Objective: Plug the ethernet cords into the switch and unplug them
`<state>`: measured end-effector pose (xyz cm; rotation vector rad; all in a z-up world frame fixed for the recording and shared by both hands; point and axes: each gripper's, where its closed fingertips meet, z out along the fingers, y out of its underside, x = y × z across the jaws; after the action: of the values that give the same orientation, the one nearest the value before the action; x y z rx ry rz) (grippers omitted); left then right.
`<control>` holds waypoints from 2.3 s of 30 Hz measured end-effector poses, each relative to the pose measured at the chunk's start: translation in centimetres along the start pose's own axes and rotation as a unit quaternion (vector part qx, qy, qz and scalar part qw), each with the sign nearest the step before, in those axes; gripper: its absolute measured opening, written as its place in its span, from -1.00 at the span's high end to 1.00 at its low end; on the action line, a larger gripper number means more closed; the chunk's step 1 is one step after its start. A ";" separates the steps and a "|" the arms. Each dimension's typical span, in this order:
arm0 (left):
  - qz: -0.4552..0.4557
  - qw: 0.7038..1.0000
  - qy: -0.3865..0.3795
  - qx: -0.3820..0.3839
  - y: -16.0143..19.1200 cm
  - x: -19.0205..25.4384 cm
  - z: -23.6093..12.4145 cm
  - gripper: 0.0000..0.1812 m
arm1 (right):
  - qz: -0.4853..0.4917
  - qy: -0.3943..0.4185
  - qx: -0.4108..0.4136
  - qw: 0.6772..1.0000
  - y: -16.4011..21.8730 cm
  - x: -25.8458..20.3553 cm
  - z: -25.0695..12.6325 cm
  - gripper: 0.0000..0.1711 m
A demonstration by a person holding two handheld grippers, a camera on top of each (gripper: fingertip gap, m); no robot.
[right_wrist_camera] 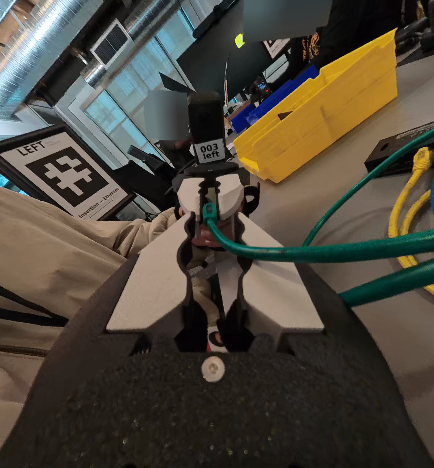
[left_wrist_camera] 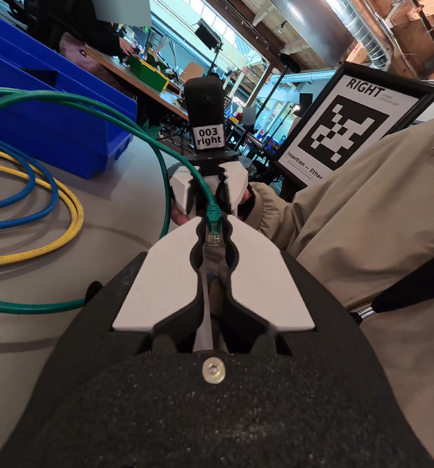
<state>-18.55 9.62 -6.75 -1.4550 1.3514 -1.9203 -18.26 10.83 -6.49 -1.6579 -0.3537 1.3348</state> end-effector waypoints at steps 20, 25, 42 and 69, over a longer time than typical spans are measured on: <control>0.056 0.996 -0.040 -0.049 1.2 -0.7 0.4 0.85 | -0.092 0.030 -0.055 0.994 1.3 0.2 -0.1 0.87; 0.236 0.938 -0.253 -0.019 -0.7 -4.9 -3.8 0.45 | -0.147 0.089 0.039 0.984 -2.3 1.6 -2.9 0.87; 0.096 0.813 -0.526 -0.230 0.2 -23.1 -12.3 0.08 | -0.123 0.069 0.065 0.988 -2.9 1.8 -4.5 0.87; -0.121 0.871 -0.451 -0.152 -0.1 -15.2 -9.1 0.31 | -0.341 0.266 0.072 0.899 -3.3 2.6 2.7 0.87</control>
<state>-20.61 25.30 -14.63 -2.3381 1.0369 -0.8613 -18.60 15.65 -5.25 -1.4955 -0.4374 0.3547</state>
